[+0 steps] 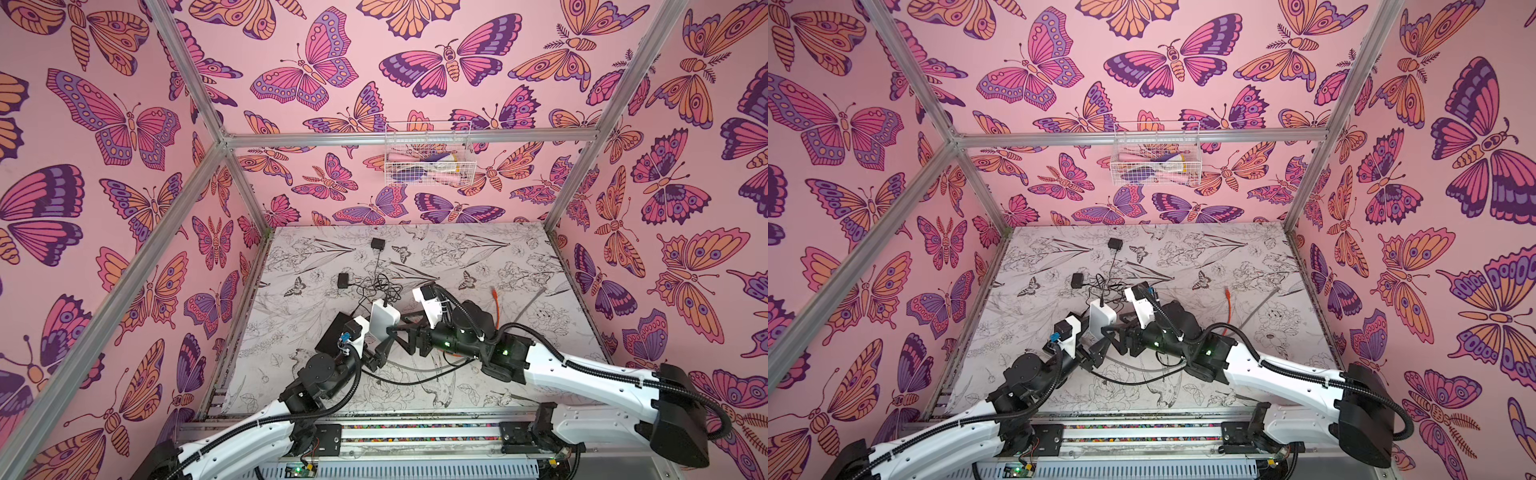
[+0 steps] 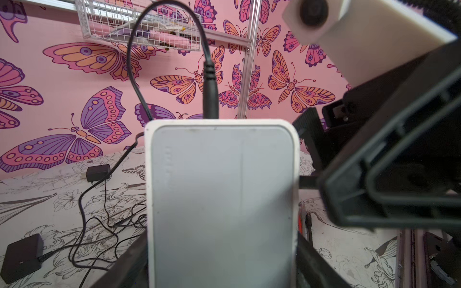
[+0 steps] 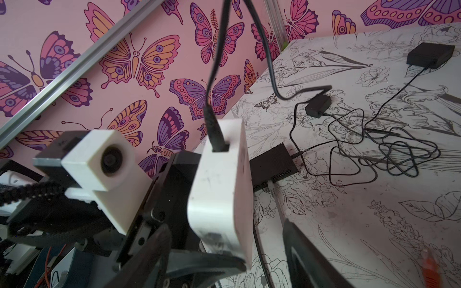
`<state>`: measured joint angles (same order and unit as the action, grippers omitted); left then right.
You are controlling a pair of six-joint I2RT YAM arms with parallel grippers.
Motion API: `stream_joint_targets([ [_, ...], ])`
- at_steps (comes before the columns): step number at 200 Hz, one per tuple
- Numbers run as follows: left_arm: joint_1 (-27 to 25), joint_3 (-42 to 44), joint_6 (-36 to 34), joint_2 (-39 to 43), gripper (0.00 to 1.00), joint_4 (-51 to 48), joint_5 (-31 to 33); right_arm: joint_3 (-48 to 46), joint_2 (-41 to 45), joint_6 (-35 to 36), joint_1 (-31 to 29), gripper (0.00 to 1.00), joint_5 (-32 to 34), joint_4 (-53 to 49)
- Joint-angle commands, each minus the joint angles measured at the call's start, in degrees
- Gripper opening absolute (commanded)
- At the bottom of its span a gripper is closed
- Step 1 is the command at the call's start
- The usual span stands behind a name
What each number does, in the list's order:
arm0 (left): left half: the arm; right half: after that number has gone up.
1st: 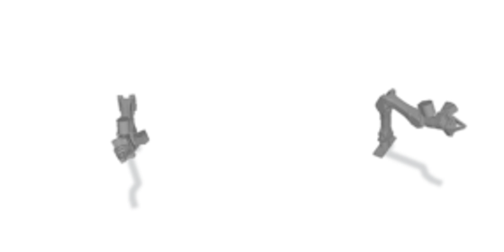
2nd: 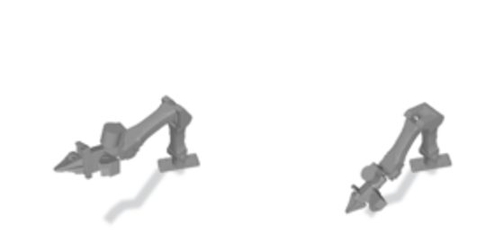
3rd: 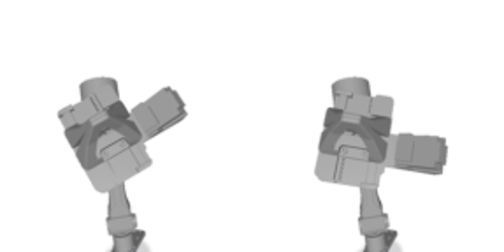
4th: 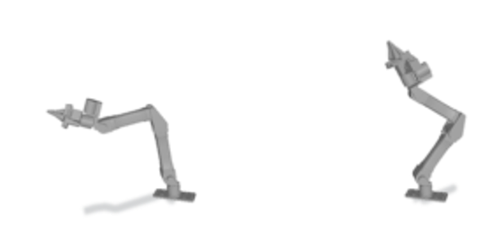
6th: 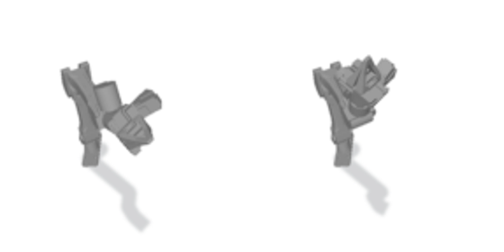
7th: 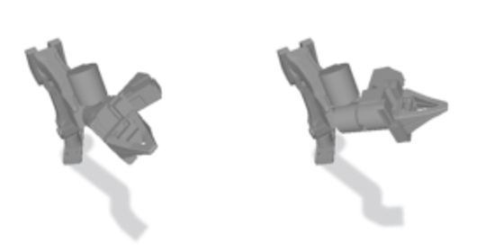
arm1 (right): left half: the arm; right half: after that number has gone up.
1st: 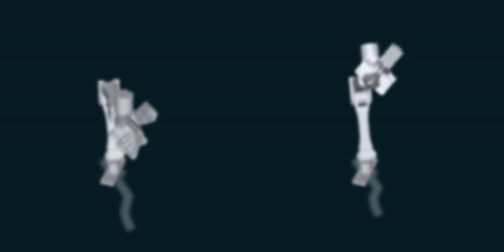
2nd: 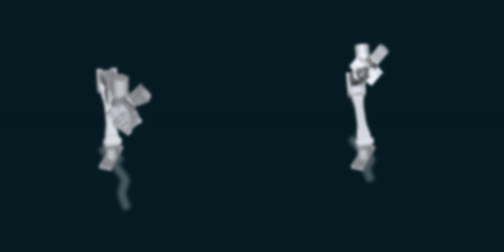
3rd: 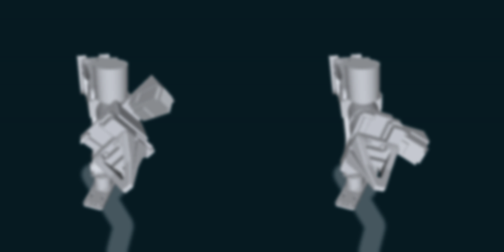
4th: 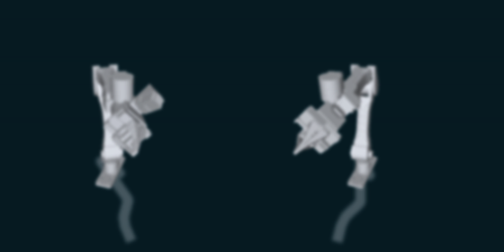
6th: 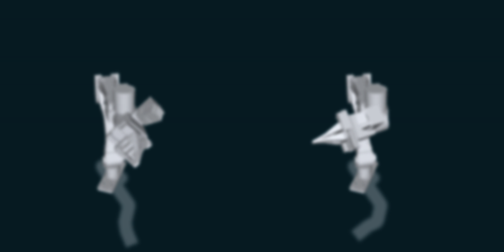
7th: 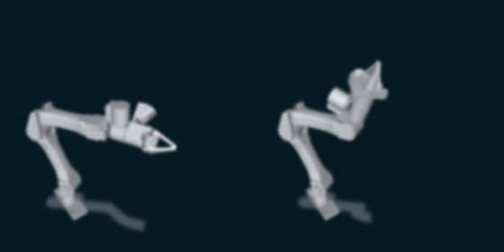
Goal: Insert the plug into the switch port
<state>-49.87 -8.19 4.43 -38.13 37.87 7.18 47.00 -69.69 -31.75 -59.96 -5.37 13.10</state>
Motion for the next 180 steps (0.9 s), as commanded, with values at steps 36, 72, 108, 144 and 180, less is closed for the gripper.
stream_joint_targets([
  [36,-1.85,-0.6,1.29,-1.9,0.0,5.71,1.59,3.37,-4.31,-0.43,0.37,0.46,2.34,1.38],
  [72,-2.13,-0.69,3.88,-1.7,0.08,5.52,1.25,2.66,-4.53,-0.4,0.46,0.0,4.57,0.98],
  [108,-2.16,-0.51,6.54,2.77,0.75,1.87,-4.67,2.41,-3.08,-0.16,3.67,0.0,2.57,-1.98],
  [144,-2.03,-4.34,9.34,12.93,0.78,-15.63,-1.31,1.47,-2.21,-1.08,11.52,0.0,-5.27,-4.16],
  [180,-2.04,-10.02,12.23,15.6,0.79,-29.95,-1.16,2.9,-7.81,-1.81,19.89,0.0,-13.97,-5.75],
])
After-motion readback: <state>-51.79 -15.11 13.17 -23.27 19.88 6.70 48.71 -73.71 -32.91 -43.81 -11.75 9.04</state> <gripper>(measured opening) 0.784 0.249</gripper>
